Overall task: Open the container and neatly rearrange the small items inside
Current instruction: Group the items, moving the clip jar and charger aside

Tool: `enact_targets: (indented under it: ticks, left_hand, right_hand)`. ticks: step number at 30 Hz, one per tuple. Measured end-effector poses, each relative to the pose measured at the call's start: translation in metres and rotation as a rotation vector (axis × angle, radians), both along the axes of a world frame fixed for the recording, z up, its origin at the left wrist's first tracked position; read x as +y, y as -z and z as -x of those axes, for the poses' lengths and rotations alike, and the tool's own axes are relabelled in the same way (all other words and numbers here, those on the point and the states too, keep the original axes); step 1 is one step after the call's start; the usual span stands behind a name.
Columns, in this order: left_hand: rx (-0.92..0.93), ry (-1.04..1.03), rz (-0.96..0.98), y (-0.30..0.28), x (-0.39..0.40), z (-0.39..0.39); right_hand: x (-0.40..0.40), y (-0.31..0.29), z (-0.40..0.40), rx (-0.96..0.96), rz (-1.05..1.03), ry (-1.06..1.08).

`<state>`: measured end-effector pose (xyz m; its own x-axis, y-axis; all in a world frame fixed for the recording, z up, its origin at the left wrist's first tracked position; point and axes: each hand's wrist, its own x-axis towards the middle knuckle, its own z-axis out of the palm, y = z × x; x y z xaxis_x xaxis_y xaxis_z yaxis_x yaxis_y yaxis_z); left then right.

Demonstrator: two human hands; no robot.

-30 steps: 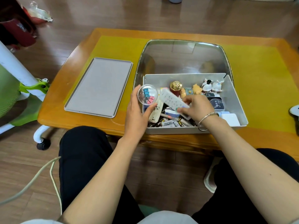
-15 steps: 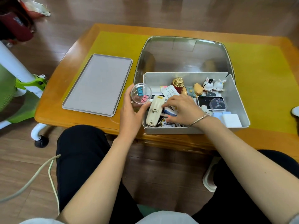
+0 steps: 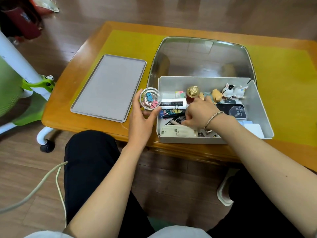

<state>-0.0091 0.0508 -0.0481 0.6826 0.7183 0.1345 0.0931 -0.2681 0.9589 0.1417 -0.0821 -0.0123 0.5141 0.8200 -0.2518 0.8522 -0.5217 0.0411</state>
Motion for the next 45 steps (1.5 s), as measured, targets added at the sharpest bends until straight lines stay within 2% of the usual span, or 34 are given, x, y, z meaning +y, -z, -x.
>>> enact_targets:
  ticks: [4, 8, 14, 16, 21, 28, 34, 37, 42, 45]
  left_hand:
    - [0.012, -0.006, 0.001, 0.001, 0.0, 0.0]
    - [0.022, -0.011, -0.004, 0.001, 0.002, 0.002]
    - [0.045, -0.023, 0.016, 0.0, 0.003, 0.007]
    - [0.049, -0.025, 0.02, 0.0, 0.003, 0.009]
    - [0.023, -0.037, 0.031, -0.002, 0.002, 0.01]
    - [0.012, -0.013, 0.029, -0.004, -0.003, 0.006]
    - [-0.014, 0.001, 0.024, -0.003, -0.005, 0.006]
    - [-0.027, 0.011, 0.015, -0.002, -0.007, 0.005]
    - [-0.041, 0.018, 0.006, -0.001, -0.006, 0.004]
    - [-0.037, 0.026, -0.009, 0.0, -0.007, 0.004]
  right_hand:
    - [0.019, 0.004, 0.004, 0.012, -0.196, -0.034]
    - [0.041, 0.019, 0.009, -0.019, -0.174, -0.043]
    - [0.043, 0.029, 0.012, 0.147, -0.167, 0.004]
    - [0.042, 0.025, 0.01, 0.214, -0.228, 0.042]
    - [0.027, 0.005, 0.002, 0.311, -0.535, 0.241]
    - [0.002, -0.009, -0.008, 0.379, -0.653, 0.373]
    - [-0.005, -0.005, -0.005, 0.631, -0.811, 0.482]
    - [-0.005, -0.001, -0.007, 0.582, -0.801, 0.469]
    - [-0.01, 0.0, -0.005, 0.621, -0.84, 0.46]
    - [-0.011, -0.003, -0.006, 0.546, -0.797, 0.425]
